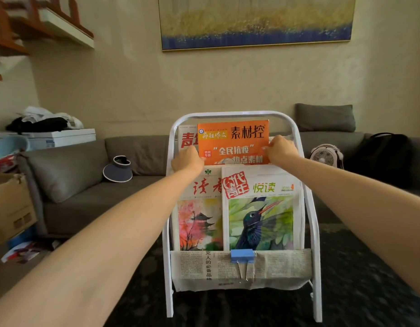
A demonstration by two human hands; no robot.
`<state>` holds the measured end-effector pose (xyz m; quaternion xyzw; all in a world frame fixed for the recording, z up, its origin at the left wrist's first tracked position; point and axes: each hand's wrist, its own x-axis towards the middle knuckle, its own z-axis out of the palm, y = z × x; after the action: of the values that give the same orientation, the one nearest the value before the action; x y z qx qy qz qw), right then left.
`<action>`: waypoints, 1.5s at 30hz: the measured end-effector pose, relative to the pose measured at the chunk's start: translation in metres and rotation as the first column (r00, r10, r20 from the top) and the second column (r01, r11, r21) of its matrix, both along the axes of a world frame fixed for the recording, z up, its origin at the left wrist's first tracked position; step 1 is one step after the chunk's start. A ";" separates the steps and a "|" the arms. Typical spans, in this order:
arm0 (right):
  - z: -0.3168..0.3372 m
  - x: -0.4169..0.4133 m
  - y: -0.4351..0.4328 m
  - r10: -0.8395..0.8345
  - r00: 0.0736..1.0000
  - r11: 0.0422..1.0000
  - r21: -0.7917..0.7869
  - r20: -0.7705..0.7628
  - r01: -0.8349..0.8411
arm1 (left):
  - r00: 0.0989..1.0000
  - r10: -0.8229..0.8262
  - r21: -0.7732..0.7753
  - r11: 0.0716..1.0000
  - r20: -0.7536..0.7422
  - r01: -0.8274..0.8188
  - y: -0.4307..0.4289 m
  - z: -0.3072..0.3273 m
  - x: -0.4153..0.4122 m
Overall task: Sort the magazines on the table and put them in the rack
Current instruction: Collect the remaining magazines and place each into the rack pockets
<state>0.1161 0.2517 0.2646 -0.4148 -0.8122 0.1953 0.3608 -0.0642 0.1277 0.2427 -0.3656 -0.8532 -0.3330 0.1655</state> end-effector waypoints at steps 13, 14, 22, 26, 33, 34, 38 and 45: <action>-0.004 0.004 -0.004 -0.034 0.998 0.999 0.014 -0.058 0.035 | 0.999 -0.049 -0.048 0.998 -0.012 0.048 -0.005 -0.008 0.012; -0.004 0.004 -0.006 -0.043 0.998 0.999 0.022 -0.055 0.044 | 0.998 -0.060 -0.056 0.997 -0.011 0.059 -0.007 -0.008 0.011; -0.005 -0.002 -0.009 -0.068 0.997 0.997 0.037 -0.035 0.069 | 0.994 -0.111 -0.170 0.980 -0.025 0.105 -0.020 -0.005 0.010; -0.008 0.000 -0.015 -0.078 0.996 0.996 0.033 0.033 0.077 | 0.997 -0.049 -0.162 0.986 -0.064 0.038 -0.020 -0.007 0.015; -0.004 0.042 -0.040 -0.061 0.998 0.962 0.265 -0.026 0.065 | 0.939 -0.107 0.142 0.977 -0.328 0.161 -0.046 0.000 0.044; -0.007 0.054 -0.045 -0.041 0.998 0.955 0.291 -0.040 0.051 | 0.927 -0.142 0.167 0.963 -0.348 0.211 -0.053 -0.001 0.052; -0.050 0.111 -0.065 0.009 1.000 0.971 0.240 0.008 -0.011 | 0.932 -0.341 0.094 0.931 -0.126 0.353 -0.072 -0.038 0.105; -0.182 0.234 -0.097 -0.161 0.949 0.986 -0.007 0.272 0.169 | 0.786 -0.450 -0.178 0.810 0.423 0.559 -0.097 -0.163 0.227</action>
<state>0.3499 0.1551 0.0826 -0.5093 -0.8132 0.1185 0.2553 0.1626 0.0312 0.0800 -0.5353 -0.7774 -0.2960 -0.1465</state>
